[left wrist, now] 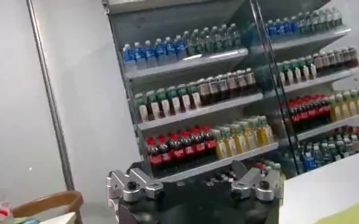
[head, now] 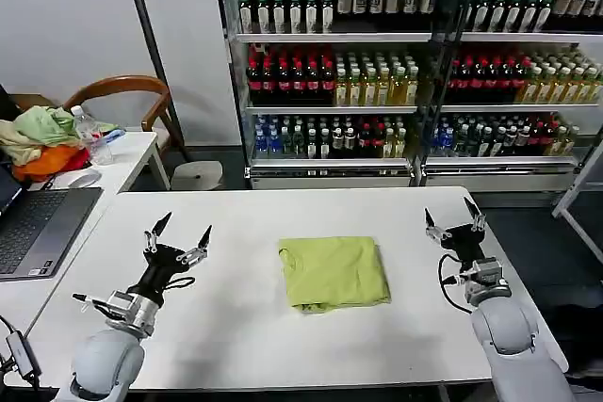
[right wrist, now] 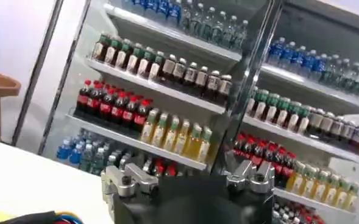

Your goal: Fold and organize the clothes.

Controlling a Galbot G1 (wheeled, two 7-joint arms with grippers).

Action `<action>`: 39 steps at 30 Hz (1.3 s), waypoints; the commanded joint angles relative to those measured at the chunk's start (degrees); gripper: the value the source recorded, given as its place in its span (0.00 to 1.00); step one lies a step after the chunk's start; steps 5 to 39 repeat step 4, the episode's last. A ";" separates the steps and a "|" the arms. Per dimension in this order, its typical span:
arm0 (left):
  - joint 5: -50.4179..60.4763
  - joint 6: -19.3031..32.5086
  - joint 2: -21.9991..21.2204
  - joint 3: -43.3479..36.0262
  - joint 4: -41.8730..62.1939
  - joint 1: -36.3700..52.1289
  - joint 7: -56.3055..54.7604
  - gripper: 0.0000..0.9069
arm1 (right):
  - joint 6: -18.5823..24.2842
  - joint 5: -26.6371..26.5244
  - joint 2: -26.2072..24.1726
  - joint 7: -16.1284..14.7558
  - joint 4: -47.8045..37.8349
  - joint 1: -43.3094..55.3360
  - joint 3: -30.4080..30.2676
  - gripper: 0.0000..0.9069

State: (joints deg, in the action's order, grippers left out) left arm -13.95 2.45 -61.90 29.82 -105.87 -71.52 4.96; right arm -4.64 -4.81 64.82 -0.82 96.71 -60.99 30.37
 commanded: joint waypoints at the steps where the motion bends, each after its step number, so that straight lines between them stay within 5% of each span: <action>1: 0.09 0.55 -0.66 0.27 -0.64 -0.83 1.05 1.00 | 0.90 3.40 -0.01 -0.28 0.80 -1.38 0.62 1.00; 39: 0.62 0.73 -1.06 0.25 -0.65 -0.66 0.74 1.00 | 0.98 3.73 -0.17 -0.17 1.01 -1.82 1.01 1.00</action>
